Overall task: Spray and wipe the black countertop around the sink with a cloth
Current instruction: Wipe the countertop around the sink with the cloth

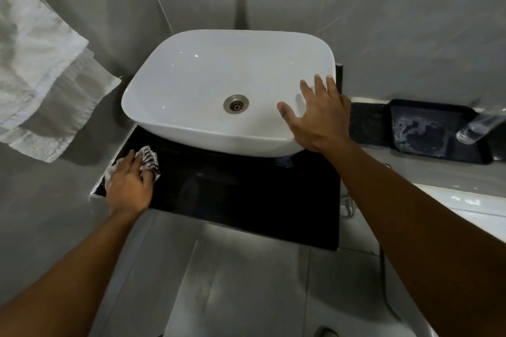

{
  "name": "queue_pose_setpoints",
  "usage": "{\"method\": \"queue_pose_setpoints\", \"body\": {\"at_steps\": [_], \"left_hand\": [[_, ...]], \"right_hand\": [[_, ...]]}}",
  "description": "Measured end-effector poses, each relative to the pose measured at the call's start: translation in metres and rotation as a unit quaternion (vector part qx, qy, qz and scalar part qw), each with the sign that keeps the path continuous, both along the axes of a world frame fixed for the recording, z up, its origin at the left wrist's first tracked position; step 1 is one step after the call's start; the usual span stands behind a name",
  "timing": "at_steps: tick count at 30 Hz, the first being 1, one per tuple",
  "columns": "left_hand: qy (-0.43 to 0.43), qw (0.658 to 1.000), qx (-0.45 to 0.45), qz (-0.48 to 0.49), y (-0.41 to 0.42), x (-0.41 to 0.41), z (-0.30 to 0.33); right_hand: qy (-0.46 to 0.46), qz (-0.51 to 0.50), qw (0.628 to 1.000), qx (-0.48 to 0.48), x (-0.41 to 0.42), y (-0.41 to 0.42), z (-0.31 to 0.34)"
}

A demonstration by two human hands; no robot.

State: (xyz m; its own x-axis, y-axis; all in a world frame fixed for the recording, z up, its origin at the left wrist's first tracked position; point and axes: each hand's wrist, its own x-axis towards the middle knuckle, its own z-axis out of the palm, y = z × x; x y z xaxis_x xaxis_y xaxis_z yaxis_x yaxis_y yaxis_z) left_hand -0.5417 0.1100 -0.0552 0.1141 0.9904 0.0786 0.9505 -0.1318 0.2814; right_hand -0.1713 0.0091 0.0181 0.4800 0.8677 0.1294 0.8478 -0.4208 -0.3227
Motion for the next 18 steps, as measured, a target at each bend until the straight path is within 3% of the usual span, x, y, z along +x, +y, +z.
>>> {"method": "queue_pose_setpoints", "body": {"at_steps": [4,7,14,18], "left_hand": [[-0.021,0.995,0.029,0.097,-0.041,0.057,-0.007],[-0.047,0.994,0.024,0.096,-0.089,0.118,-0.015],[-0.059,0.995,-0.052,-0.069,-0.207,0.279,-0.017],[-0.032,0.974,-0.058,-0.219,-0.209,0.306,-0.016]], "right_hand": [[0.007,-0.001,1.000,0.006,-0.001,0.000,-0.001],[0.005,0.001,1.000,0.005,0.000,0.000,-0.002],[-0.002,-0.001,1.000,0.011,0.000,0.000,-0.003],[0.008,0.018,1.000,0.013,0.001,-0.001,-0.003]]}}
